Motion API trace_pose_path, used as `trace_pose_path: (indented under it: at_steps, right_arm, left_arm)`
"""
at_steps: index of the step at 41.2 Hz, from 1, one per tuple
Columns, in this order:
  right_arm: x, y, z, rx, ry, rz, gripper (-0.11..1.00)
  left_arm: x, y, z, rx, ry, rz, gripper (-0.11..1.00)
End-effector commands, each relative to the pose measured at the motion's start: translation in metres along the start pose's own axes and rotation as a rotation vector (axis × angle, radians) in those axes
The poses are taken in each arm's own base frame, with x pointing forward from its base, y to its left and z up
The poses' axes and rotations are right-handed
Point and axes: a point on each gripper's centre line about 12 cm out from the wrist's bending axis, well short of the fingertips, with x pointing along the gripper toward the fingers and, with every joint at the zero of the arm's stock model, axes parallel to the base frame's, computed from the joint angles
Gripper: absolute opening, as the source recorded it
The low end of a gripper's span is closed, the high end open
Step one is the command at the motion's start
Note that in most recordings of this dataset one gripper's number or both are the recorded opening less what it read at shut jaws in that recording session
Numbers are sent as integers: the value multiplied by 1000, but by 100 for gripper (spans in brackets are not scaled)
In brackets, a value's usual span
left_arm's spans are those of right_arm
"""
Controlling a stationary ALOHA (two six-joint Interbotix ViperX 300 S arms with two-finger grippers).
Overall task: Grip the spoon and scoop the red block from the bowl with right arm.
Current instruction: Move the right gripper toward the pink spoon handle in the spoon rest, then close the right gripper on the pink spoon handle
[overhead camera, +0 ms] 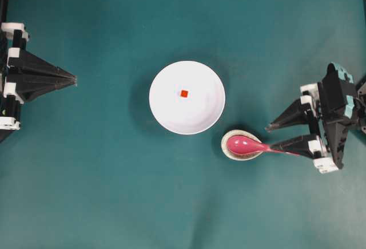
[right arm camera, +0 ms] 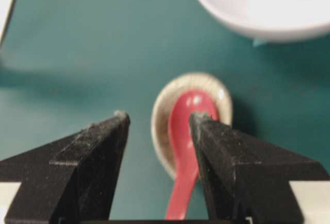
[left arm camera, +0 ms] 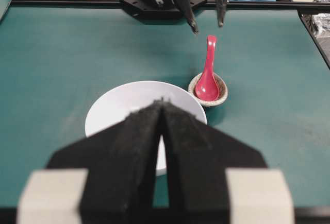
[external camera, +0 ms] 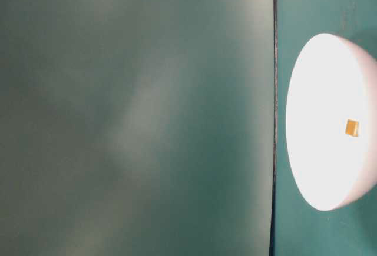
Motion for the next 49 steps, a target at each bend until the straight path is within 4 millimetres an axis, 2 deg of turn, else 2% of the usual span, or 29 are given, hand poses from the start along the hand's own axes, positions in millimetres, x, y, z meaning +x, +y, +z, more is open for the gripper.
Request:
trace_pose_path:
  at_steps: [1, 8, 21, 49]
  right_arm:
    - [1, 6, -5, 29, -4, 13, 56]
    - [-1, 10, -22, 55, 43, 13, 56]
    - [-6, 0, -40, 87, 76, -31, 56]
    - [5, 1, -60, 71, 218, -69, 56]
  left_arm:
    - [2, 1, 10, 3, -23, 3, 0]
    - [2, 1, 9, 4, -15, 3, 0]
    - [2, 1, 9, 3, -11, 3, 0]
    - [3, 1, 8, 3, -8, 3, 0]
